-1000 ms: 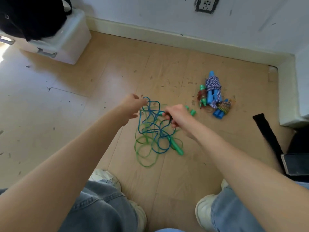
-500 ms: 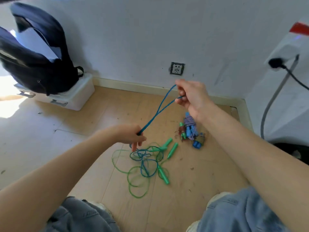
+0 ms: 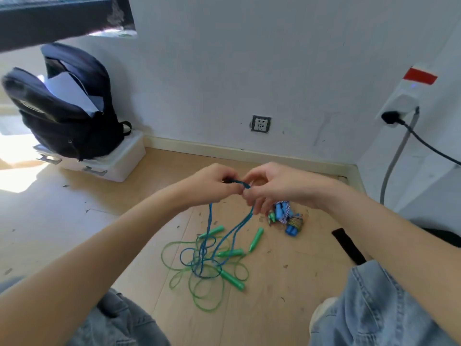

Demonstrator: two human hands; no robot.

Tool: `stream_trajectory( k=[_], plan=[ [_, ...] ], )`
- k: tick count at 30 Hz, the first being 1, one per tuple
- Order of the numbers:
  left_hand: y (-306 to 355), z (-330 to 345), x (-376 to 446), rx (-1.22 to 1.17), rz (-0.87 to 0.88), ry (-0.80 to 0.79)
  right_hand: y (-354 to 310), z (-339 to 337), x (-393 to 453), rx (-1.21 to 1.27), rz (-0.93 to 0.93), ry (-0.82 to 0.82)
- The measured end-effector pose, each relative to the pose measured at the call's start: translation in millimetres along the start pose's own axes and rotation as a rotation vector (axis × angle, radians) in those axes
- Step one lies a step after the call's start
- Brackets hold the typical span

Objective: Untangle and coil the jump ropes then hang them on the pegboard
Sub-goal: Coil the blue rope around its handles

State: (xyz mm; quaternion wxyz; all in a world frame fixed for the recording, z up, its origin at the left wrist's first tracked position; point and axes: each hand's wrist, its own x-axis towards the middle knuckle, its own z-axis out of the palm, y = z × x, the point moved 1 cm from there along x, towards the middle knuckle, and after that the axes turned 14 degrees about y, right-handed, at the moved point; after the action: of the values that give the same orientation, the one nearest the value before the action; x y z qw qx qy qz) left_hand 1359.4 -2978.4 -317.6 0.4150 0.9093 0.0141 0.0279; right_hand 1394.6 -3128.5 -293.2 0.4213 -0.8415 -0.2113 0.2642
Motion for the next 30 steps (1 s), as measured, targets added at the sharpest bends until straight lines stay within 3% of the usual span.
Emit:
stream_trajectory(
  k=[3, 5, 7, 8, 10, 13, 16, 19, 22, 25, 27, 30],
  plan=[
    [-19.4, 10.4, -1.0, -0.039, -0.09, -0.089, 14.1, 5.3, 12.0, 0.102, -0.027, 0.278],
    [-37.1, 18.7, -8.2, 0.127, -0.137, -0.259, 25.4, -3.3, 19.6, 0.289, -0.01, 0.544],
    [-55.9, 24.0, -16.3, 0.363, -0.193, -0.377, 38.0, -17.0, 25.7, 0.319, 0.016, 0.706],
    [-62.3, 22.8, -18.2, 0.47, -0.206, -0.378, 44.1, -21.4, 29.1, 0.215, 0.033, 0.694],
    [-62.6, 13.2, -18.0, 0.527, -0.181, -0.282, 51.2, -19.4, 30.5, -0.15, 0.089, 0.507],
    [-35.4, -3.2, -11.0, 0.365, -0.026, -0.085, 54.3, 0.0, 25.4, -0.511, -0.013, 0.293],
    [-7.3, -5.3, -7.5, 0.238, 0.148, -0.025, 33.9, 15.5, 17.4, -0.254, -0.16, 0.171],
    [-1.2, -4.7, -0.5, 0.215, 0.181, 0.034, 20.7, 16.9, 10.0, 0.062, -0.161, 0.109],
    [-14.3, -1.8, -0.7, 0.205, 0.099, 0.003, 20.0, 1.9, 4.8, 0.312, -0.094, 0.187],
    [-35.1, 12.3, -7.9, 0.295, 0.028, -0.127, 23.0, -15.2, 6.7, 0.524, -0.078, 0.353],
    [-40.9, 17.5, -9.1, 0.32, 0.019, -0.167, 29.9, -15.9, 10.8, 0.46, -0.04, 0.422],
    [-33.8, 8.2, -4.0, 0.252, 0.005, -0.01, 42.6, -12.8, 11.9, -0.115, 0.016, 0.401]
  ],
)
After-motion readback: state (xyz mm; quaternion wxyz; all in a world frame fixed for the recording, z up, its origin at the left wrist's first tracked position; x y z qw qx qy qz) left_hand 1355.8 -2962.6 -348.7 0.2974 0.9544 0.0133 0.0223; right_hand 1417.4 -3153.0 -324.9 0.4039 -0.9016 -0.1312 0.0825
